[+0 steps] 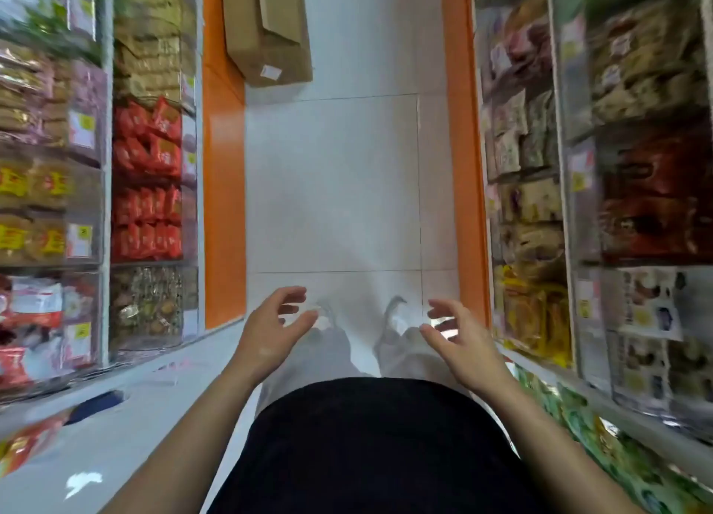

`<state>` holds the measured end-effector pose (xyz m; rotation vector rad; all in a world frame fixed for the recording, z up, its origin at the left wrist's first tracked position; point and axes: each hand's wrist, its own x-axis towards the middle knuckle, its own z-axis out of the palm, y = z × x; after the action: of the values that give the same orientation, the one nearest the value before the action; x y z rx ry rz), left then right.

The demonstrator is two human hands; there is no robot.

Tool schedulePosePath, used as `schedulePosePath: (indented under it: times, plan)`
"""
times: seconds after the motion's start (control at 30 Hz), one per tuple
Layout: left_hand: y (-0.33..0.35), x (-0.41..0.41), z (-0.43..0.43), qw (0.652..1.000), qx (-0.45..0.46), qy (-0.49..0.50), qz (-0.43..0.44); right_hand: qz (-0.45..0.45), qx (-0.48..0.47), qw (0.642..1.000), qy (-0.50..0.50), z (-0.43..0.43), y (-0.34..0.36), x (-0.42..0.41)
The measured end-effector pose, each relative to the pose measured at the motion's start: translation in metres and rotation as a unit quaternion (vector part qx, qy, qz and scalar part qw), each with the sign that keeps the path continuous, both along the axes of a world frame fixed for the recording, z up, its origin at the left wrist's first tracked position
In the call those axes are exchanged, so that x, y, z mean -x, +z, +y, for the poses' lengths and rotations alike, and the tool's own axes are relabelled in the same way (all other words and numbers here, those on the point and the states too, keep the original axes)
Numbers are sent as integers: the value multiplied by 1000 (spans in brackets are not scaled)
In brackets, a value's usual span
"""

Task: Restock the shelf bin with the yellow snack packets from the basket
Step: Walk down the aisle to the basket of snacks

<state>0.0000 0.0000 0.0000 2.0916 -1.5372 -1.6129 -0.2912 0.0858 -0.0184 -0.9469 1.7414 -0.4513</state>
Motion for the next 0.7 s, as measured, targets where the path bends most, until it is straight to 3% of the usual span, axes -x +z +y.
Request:
schedulePosePath:
  times: [0.3,0.53,0.7]
  plan:
    - [8,-25,-63,996,5,76,-37,3,7,997,71,-159,-1,7]
    - [-16,-23,-226,999,2,51,-18,56,-23,994,96,-294,9,7]
    - [-3,11,-366,999,18,-30,7,74,-40,995,54,-363,32,39]
